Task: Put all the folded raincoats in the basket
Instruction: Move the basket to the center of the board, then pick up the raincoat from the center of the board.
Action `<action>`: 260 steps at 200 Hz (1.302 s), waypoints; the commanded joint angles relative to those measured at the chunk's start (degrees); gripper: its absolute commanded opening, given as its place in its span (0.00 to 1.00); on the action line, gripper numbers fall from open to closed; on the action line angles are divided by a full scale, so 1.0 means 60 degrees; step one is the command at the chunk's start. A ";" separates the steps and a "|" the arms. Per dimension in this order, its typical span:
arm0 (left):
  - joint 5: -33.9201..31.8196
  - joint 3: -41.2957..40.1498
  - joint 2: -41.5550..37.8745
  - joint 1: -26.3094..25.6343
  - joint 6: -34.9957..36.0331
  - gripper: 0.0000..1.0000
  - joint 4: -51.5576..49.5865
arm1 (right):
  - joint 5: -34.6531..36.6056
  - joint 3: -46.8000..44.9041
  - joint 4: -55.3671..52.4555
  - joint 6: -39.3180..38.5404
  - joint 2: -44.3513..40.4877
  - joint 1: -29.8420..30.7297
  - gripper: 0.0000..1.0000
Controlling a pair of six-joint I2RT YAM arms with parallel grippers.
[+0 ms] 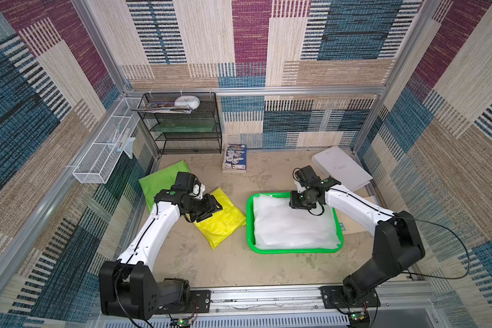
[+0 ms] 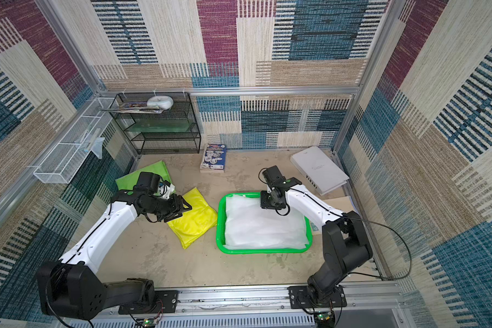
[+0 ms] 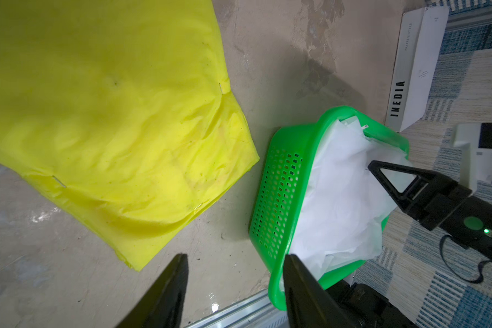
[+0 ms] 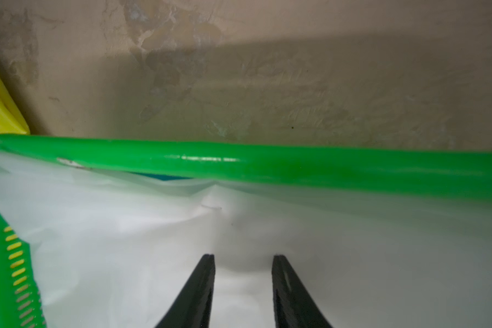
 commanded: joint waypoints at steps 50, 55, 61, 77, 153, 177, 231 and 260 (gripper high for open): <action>-0.0252 0.0202 0.0064 0.0010 0.0381 0.61 -0.0424 | 0.0376 0.3556 -0.0239 -0.0626 0.3308 -0.0677 0.36; -0.0309 0.0233 0.0081 0.0007 0.0370 0.61 -0.0441 | 0.0388 0.4000 -0.0266 -0.0651 0.3583 -0.0694 0.36; -0.0347 0.0254 0.0108 0.0004 0.0352 0.62 -0.0464 | 0.0403 0.4706 -0.0437 -0.0670 0.4015 -0.0745 0.36; -0.0449 0.0438 0.0232 0.0011 0.0352 0.64 -0.0453 | 0.0361 0.6587 -0.0964 -0.0749 0.5028 -0.0823 0.37; -0.1383 0.2802 0.2969 0.0105 0.0724 0.71 -0.0554 | -0.0672 0.5914 -0.0820 -0.0779 0.2919 -0.0259 0.43; -0.1895 0.4391 0.4542 0.0287 0.1028 0.71 -0.1092 | -0.1856 0.1731 0.0839 0.0301 -0.0296 0.0146 0.51; -0.2394 0.6663 0.7123 0.0650 0.1625 0.72 -0.1931 | -0.1946 -0.3948 0.3091 0.3611 -0.4761 0.2883 0.57; -0.2627 0.6711 0.7877 0.0949 0.1539 0.71 -0.2068 | -0.1620 -0.4752 0.3840 0.4150 -0.4811 0.3782 0.56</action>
